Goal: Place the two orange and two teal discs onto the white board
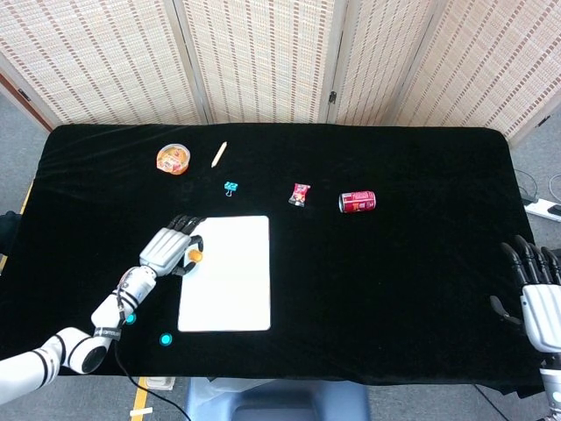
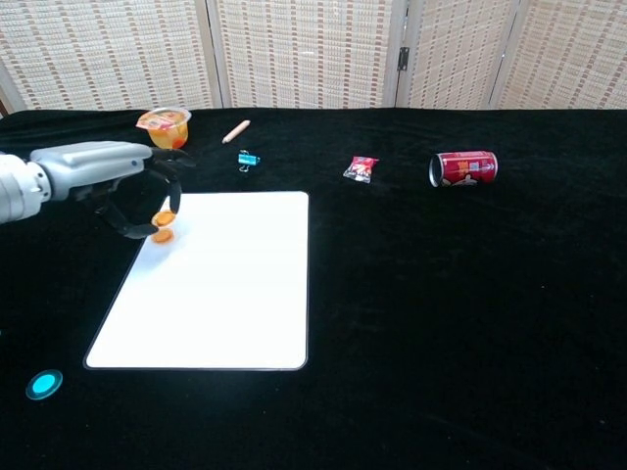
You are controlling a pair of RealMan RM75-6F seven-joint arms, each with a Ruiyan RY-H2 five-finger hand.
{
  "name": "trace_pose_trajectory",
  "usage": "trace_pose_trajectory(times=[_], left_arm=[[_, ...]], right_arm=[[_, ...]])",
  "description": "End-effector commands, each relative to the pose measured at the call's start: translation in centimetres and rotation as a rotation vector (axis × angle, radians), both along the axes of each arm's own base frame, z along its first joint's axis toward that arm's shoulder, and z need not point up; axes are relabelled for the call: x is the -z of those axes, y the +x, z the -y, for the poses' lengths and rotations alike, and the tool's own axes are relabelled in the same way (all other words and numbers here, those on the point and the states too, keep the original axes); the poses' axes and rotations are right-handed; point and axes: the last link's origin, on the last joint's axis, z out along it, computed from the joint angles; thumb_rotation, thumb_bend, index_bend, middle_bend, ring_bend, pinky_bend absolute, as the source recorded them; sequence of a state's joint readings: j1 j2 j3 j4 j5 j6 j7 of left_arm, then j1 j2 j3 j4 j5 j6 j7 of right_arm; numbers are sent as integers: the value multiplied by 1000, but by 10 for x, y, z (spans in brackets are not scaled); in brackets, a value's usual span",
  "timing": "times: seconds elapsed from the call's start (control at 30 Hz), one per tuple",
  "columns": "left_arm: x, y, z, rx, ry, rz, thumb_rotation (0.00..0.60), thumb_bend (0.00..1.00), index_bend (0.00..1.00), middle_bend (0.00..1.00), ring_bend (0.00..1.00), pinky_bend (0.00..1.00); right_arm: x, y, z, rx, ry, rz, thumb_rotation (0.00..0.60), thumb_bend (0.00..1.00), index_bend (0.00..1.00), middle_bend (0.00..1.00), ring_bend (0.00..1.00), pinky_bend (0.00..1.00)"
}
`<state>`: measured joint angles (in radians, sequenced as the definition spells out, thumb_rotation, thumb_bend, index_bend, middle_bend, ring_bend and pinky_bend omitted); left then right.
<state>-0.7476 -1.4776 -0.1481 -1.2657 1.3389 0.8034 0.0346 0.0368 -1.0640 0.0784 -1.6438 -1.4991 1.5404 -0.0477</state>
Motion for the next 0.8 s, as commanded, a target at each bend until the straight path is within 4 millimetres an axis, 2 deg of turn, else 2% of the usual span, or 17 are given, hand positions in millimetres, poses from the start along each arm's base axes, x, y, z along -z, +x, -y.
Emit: trace_pose_trajectory(times=[0.03,0.2,0.6,0.8], left_arm=[[10,8,-10,-6,-13,-21,600,448,517,88,0,0],[21,12,-16,-21,-32,-46,600,448,511,88,0,0],[30,16,-21,-36,-38,-64,600,447,496,88,0,0],[31,15,-18,-43,-53,-72,600,445,395,88,0,0]], right_arm=[[0,-1,0,4,2,1,600,345,0,20,42,0],[0,-1,0,5,0,-1,600,346,0,20,43,0],[-2,-4,-2,15,-6,1,600,345,0,20,43,0],[-2,-5,-2,16,-6,2,600,346,0,20,41,0]])
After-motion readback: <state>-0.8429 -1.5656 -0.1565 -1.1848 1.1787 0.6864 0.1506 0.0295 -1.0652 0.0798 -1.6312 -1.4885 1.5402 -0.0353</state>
